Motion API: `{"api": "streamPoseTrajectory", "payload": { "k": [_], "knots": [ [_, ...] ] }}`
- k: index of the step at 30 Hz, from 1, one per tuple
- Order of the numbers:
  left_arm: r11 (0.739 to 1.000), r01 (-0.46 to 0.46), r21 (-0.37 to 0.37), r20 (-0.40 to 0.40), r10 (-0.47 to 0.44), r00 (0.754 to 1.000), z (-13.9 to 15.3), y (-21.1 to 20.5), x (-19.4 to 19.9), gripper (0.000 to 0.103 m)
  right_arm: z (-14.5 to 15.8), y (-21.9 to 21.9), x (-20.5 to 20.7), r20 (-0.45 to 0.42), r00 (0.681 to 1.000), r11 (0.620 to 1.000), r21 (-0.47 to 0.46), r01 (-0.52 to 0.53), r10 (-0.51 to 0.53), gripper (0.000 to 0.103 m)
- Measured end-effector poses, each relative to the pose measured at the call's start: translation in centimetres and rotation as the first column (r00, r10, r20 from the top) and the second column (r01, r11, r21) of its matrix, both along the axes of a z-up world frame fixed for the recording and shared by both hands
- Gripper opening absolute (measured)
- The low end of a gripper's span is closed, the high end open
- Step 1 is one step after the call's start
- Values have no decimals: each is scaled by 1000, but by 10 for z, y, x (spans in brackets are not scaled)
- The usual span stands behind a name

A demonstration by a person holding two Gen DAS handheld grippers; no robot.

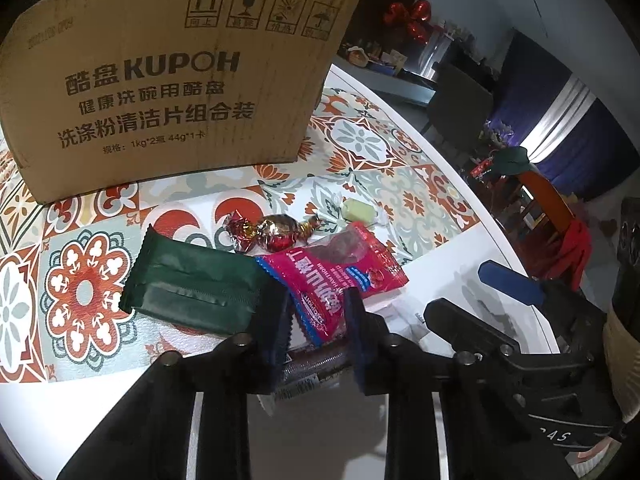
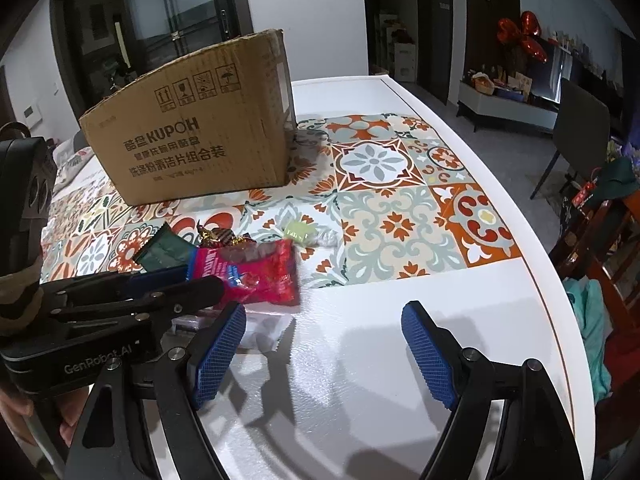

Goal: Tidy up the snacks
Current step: 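Close the left tool on the pink-red snack packet, then grasp the clear-wrapped chocolate bar with the right tool while the left tool holds the pink packet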

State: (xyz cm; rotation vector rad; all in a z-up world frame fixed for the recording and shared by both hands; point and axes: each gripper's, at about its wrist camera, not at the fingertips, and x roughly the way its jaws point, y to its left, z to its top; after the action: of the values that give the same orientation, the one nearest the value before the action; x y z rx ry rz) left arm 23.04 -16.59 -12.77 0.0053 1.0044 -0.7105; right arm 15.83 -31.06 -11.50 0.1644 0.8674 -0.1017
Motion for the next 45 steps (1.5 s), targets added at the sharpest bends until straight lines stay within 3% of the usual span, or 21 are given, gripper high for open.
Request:
{"api": "streamPoseTrajectory", "payload": {
  "k": [4, 9, 16, 22, 27, 32, 36, 41, 45],
  "knots": [
    [1000, -5, -2, 19, 5, 1000, 2, 1, -3, 11, -2, 0, 0, -4, 1000, 1000, 11, -2, 2, 81],
    [1000, -10, -4, 58, 10, 998, 8, 3, -7, 10, -1, 2, -1, 0, 1000, 1000, 21, -11, 11, 81],
    [995, -95, 8, 161, 92, 983, 34, 21, -17, 10, -1, 6, 0, -3, 999, 998, 47, -32, 33, 81],
    [984, -176, 37, 216, 164, 963, 45, 46, -32, 10, 0, 28, 7, -30, 990, 990, 31, -138, 139, 81],
    [970, -239, 31, 197, 229, 953, 44, 65, -40, 10, -2, 55, 21, -98, 948, 952, -19, -307, 304, 81],
    [959, -279, 47, 186, 266, 946, 37, 74, -44, 10, -8, 76, 31, -169, 901, 902, -103, -420, 400, 79],
    [956, -289, 44, 177, 277, 944, 36, 79, -44, 10, -16, 84, 41, -233, 868, 871, -125, -474, 439, 70],
    [954, -297, 41, 182, 285, 941, 38, 82, -46, 10, -22, 86, 46, -250, 850, 864, -86, -497, 464, 56],
    [953, -302, 39, 183, 290, 939, 40, 83, -49, 10, -20, 88, 45, -250, 839, 863, -27, -504, 482, 35]
  ]
}}
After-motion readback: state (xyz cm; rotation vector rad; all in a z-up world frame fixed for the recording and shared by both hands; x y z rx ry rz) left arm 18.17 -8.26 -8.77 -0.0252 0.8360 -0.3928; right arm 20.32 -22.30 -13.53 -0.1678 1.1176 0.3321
